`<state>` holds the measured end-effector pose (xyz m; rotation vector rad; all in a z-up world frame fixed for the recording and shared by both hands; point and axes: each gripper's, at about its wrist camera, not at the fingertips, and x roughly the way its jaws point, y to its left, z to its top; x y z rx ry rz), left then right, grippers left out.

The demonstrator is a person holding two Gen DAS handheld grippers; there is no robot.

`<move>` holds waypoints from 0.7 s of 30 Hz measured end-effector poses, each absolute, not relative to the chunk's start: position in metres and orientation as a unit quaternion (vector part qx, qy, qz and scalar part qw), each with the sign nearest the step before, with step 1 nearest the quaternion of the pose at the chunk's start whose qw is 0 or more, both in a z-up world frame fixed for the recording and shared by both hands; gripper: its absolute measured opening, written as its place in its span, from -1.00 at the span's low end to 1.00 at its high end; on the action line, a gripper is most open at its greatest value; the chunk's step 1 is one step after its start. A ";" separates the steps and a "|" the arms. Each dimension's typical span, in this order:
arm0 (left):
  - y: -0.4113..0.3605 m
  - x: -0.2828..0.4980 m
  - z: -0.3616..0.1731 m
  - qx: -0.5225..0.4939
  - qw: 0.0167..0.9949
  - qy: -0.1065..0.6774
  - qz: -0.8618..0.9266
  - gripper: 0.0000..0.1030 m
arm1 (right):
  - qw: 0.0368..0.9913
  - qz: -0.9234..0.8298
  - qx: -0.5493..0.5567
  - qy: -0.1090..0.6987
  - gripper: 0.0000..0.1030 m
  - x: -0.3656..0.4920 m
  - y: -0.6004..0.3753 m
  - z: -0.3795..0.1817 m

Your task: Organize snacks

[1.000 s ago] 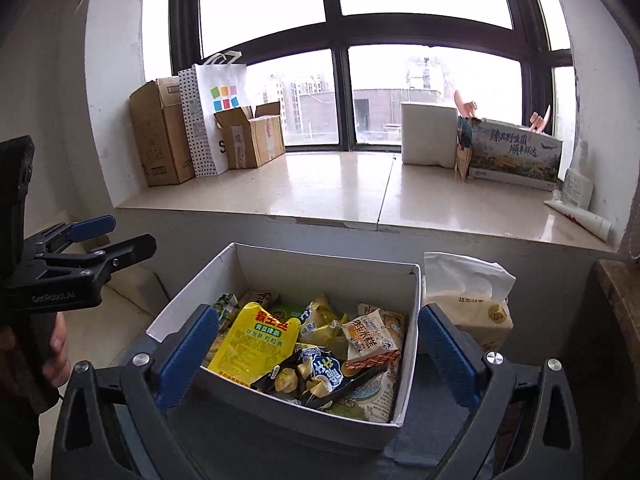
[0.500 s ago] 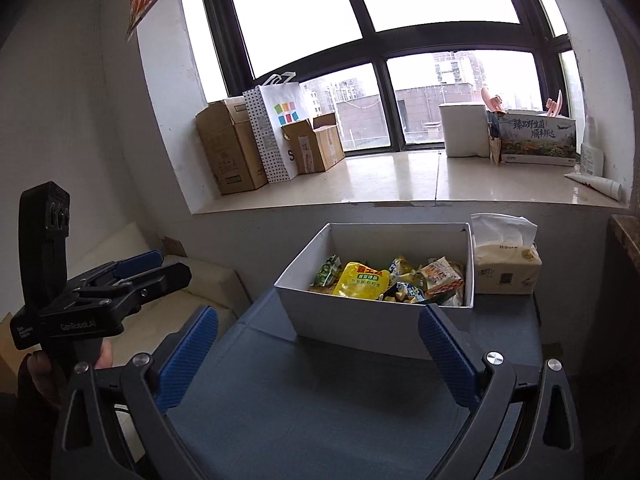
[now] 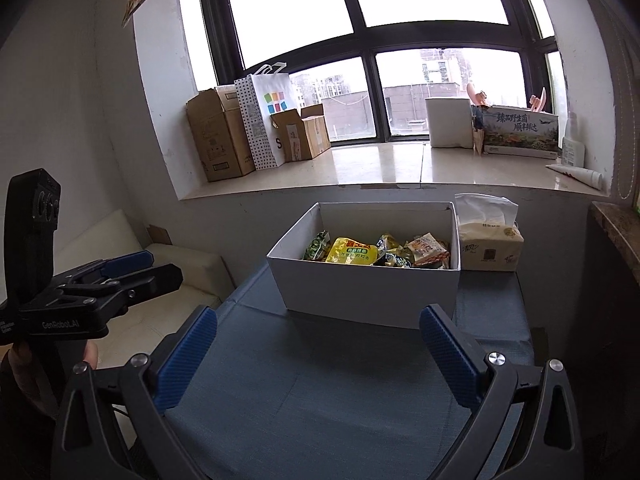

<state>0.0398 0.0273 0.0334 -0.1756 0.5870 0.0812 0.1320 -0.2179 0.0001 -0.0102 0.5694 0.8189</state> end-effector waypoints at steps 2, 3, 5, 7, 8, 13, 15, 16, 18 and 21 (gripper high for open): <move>0.026 0.039 0.034 -0.082 0.953 0.288 0.042 1.00 | 0.878 0.391 -0.003 0.277 1.00 0.133 -0.219 0.000; 0.025 0.040 0.033 -0.080 0.953 0.290 0.042 1.00 | 0.878 0.391 -0.001 0.276 1.00 0.134 -0.219 0.000; 0.024 0.040 0.033 -0.077 0.953 0.291 0.044 1.00 | 0.878 0.390 0.001 0.277 1.00 0.134 -0.220 0.000; 0.023 0.039 0.034 -0.077 0.953 0.290 0.040 1.00 | 0.879 0.390 0.001 0.276 1.00 0.133 -0.220 0.001; 0.023 0.039 0.034 -0.077 0.953 0.290 0.040 1.00 | 0.879 0.391 0.000 0.275 1.00 0.133 -0.220 0.001; 0.023 0.040 0.033 -0.078 0.953 0.292 0.039 1.00 | 0.876 0.393 -0.004 0.279 1.00 0.132 -0.219 -0.002; 0.024 0.040 0.032 -0.078 0.952 0.293 0.039 1.00 | 0.876 0.393 -0.003 0.280 1.00 0.132 -0.218 -0.002; 0.024 0.040 0.032 -0.078 0.952 0.293 0.040 1.00 | 0.875 0.393 -0.003 0.281 1.00 0.133 -0.218 -0.003; 0.025 0.041 0.032 -0.078 0.952 0.294 0.039 1.00 | 0.876 0.392 -0.004 0.281 1.00 0.132 -0.218 -0.002; 0.025 0.041 0.031 -0.079 0.952 0.295 0.040 1.00 | 0.875 0.395 -0.003 0.280 1.00 0.132 -0.218 -0.002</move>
